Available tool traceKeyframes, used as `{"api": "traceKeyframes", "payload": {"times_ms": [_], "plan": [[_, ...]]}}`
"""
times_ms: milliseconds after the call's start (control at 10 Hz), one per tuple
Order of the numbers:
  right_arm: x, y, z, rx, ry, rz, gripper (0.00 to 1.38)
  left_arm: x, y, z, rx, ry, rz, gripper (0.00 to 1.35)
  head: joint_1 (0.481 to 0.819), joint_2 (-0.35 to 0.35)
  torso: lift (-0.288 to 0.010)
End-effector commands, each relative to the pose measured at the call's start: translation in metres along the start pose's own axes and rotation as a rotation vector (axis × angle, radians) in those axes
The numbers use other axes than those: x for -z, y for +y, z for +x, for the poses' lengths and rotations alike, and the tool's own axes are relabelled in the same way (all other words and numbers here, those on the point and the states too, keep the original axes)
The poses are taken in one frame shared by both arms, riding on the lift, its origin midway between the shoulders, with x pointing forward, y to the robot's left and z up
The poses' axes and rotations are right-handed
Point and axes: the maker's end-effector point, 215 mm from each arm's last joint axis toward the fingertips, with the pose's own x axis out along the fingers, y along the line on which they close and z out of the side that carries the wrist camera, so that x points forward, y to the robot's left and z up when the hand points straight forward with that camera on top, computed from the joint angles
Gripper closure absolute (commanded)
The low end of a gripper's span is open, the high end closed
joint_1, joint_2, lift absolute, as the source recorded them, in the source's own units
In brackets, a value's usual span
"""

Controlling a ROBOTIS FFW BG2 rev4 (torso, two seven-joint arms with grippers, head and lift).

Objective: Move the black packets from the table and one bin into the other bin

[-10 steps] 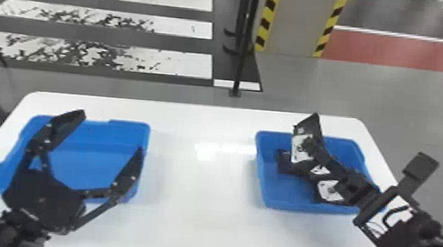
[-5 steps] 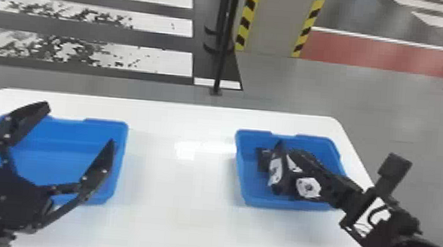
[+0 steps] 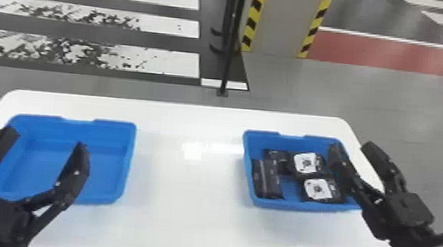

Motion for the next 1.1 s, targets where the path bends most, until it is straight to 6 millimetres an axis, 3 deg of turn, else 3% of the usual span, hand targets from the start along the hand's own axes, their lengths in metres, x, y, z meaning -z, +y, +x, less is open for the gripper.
{"api": "traceKeyframes", "payload": {"times_ms": [0, 200, 300, 400, 500, 1000], "plan": [[0.010, 0.018, -0.024, 0.032, 0.057, -0.022, 0.31, 0.007, -0.004, -0.006, -0.032, 0.072, -0.040, 0.12, 0.695, -0.119, -0.110], [0.049, 0.021, -0.054, 0.093, 0.222, -0.032, 0.31, 0.024, 0.009, -0.021, -0.140, 0.167, -0.035, 0.12, 0.695, -0.095, -0.110], [0.054, 0.031, -0.051, 0.082, 0.241, -0.017, 0.31, 0.013, 0.015, -0.021, -0.166, 0.177, 0.050, 0.12, 0.695, -0.086, -0.110], [0.060, 0.055, -0.040, 0.038, 0.253, -0.007, 0.31, 0.018, 0.007, -0.018, -0.153, 0.197, 0.038, 0.12, 0.695, -0.068, -0.110], [0.066, 0.073, -0.033, -0.005, 0.256, 0.013, 0.31, 0.009, 0.004, -0.014, -0.150, 0.166, 0.050, 0.11, 0.695, -0.043, -0.110], [0.063, 0.075, -0.032, -0.008, 0.250, 0.022, 0.31, -0.001, 0.004, -0.014, -0.147, 0.135, 0.058, 0.12, 0.695, 0.007, -0.110]]}}
